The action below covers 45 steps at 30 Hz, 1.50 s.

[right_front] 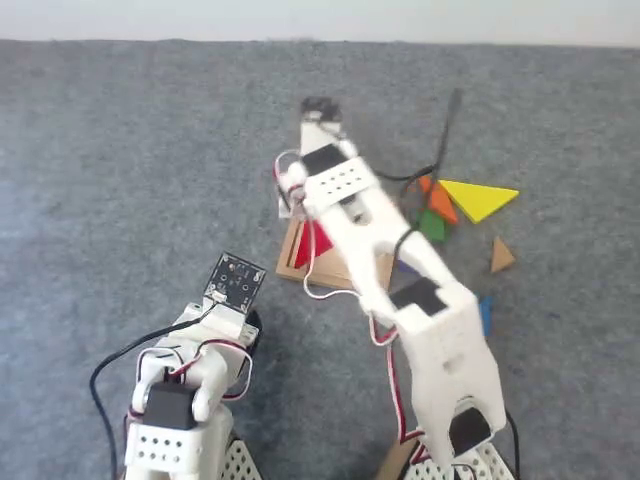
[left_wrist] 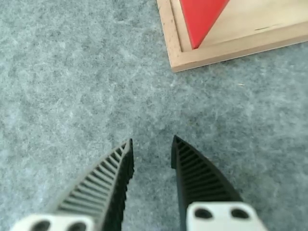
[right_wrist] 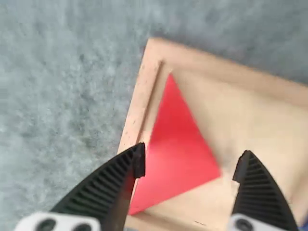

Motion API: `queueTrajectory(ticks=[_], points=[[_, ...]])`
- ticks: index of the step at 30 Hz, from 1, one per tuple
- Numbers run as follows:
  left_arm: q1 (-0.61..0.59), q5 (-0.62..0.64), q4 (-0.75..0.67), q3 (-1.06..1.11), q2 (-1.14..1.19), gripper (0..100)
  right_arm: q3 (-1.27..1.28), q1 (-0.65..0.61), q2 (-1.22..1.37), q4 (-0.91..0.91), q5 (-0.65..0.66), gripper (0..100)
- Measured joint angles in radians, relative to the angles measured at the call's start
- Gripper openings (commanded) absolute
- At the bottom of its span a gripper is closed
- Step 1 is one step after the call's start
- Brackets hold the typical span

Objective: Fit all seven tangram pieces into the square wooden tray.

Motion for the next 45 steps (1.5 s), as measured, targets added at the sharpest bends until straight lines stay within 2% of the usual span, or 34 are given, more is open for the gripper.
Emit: queueTrajectory(ticks=[2, 4, 7, 8, 9, 14, 21, 39, 42, 45], points=[[0.0, 0.0, 0.0, 0.0, 0.0, 12, 0.0, 0.023, -0.058, 0.02, 0.0, 30.4], [0.0, 0.0, 0.0, 0.0, 0.0, 12, 0.0, 0.038, -0.115, 0.046, 0.0, 25.3], [0.0, 0.0, 0.0, 0.0, 0.0, 12, 0.0, 0.058, -0.192, 0.1, 0.0, 2.8], [0.0, 0.0, 0.0, 0.0, 0.0, 12, 0.006, 0.064, -0.21, 0.12, 0.0, 0.0], [0.0, 0.0, 0.0, 0.0, 0.0, 12, 0.021, 0.074, -0.227, 0.135, 0.0, 2.8], [0.0, 0.0, 0.0, 0.0, 0.0, 12, 0.186, 0.123, -0.247, 0.146, 0.0, 0.7], [0.0, 0.0, 0.0, 0.0, 0.0, 12, 0.482, 0.167, -0.253, -0.126, 0.021, 0.7], [0.0, 0.0, 0.0, 0.0, 0.0, 12, 0.493, 0.044, -0.253, -0.235, 0.052, 0.9], [0.0, 0.0, 0.0, 0.0, 0.0, 12, 0.493, 0.048, -0.253, -0.233, 0.052, 0.9], [0.0, 0.0, 0.0, 0.0, 0.0, 12, 0.493, 0.104, -0.298, -0.206, 0.052, 0.9]])
